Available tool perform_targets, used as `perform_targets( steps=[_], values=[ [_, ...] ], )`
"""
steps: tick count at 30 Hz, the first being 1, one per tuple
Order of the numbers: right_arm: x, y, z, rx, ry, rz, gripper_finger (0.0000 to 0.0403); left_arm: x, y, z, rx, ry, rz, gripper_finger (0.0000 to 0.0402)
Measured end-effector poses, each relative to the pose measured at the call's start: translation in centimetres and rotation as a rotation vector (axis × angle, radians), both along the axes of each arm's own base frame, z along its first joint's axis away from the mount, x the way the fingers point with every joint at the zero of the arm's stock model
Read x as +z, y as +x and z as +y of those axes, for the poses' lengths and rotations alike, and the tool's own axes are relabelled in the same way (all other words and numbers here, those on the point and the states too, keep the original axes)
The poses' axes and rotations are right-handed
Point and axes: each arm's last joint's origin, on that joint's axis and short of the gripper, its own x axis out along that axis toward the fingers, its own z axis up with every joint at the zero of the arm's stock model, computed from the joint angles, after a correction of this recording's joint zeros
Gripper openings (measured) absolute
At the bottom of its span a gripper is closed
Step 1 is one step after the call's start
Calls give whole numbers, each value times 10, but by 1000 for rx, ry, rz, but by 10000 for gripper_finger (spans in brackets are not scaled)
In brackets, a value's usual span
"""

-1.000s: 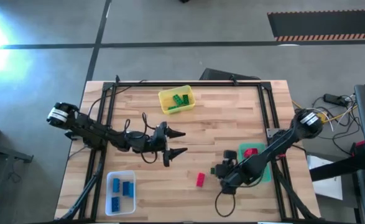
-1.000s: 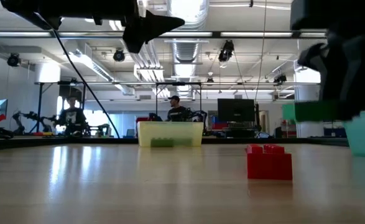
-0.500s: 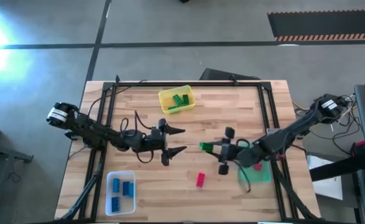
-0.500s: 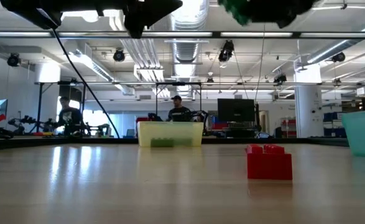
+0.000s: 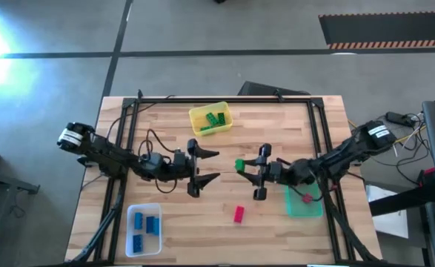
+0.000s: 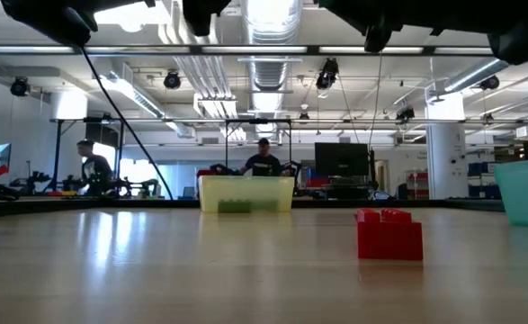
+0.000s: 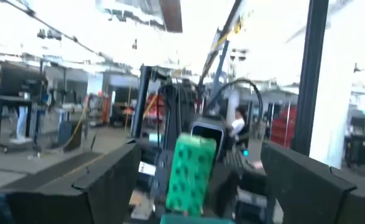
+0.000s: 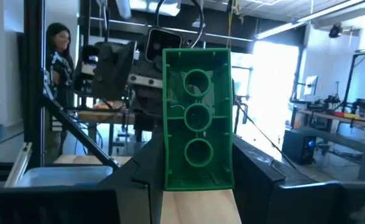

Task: Sort & place blocks by color
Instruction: Put the green game piece into the yellow bin

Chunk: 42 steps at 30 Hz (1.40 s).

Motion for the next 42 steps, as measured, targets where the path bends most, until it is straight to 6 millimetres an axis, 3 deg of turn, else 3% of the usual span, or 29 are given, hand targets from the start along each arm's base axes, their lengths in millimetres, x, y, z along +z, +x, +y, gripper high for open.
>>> perform_targets(
  steps=[7,19,28,34,38,42],
  values=[
    [-6,15,2,-15,-40,19,123,-15,14,2,29,8,-52,316],
    [-7,15,-1,-27,-61,31,123,-21,51,5,5,44,-56,316],
    [-6,16,1,47,-68,20,123,-22,58,8,-63,160,-66,308],
    [-6,16,0,49,-56,19,123,-18,60,7,-87,188,-75,260],
    [-7,17,0,57,-26,27,126,-18,61,8,-83,187,-71,204],
    [-8,17,0,66,10,26,161,-17,63,8,-87,178,-69,137]
  ],
)
